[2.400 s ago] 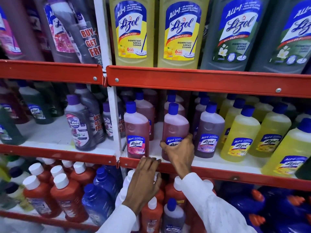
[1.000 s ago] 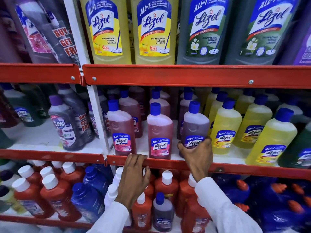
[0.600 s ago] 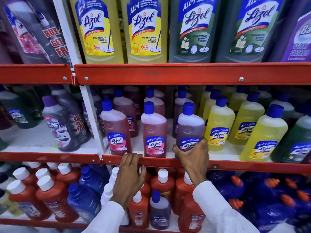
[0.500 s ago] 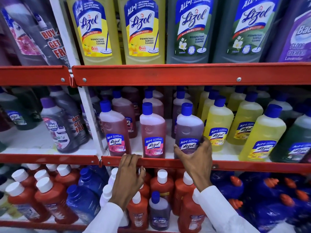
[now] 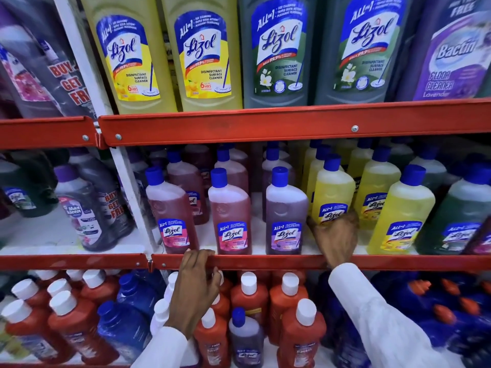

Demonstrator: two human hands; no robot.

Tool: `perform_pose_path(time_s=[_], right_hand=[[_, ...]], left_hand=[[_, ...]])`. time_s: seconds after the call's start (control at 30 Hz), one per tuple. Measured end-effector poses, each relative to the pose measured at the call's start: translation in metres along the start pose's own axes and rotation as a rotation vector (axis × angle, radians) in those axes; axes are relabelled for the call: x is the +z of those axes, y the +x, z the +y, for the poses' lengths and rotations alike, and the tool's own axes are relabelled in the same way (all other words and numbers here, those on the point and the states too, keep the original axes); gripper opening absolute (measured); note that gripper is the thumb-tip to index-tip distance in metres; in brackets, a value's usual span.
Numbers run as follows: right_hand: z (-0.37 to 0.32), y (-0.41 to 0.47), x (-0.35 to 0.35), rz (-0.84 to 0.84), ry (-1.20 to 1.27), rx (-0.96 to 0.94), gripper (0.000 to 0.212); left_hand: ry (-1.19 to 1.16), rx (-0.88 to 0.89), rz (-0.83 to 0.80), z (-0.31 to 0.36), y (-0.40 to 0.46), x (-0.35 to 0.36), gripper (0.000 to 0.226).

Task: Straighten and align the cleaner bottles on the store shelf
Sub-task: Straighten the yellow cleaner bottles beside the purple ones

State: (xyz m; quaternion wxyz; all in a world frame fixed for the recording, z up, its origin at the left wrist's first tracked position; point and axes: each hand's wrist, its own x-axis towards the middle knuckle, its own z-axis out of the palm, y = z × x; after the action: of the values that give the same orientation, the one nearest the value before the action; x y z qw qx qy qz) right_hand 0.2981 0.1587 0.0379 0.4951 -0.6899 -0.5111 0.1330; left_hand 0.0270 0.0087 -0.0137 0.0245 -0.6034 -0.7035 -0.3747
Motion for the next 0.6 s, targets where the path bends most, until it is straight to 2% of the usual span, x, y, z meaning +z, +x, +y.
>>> perform_pose_path(time_s=[0.33,0.6], right_hand=[[0.013,-0.024,-0.02,0.068,-0.023,-0.034,0.092],[0.014,-0.035,-0.029,0.052,-0.049,-0.026,0.094]], left_hand=[[-0.031,0.0,0.013,0.002,0.003,0.0,0.024],[-0.035,-0.006,0.01,0.002,0.002,-0.001,0.025]])
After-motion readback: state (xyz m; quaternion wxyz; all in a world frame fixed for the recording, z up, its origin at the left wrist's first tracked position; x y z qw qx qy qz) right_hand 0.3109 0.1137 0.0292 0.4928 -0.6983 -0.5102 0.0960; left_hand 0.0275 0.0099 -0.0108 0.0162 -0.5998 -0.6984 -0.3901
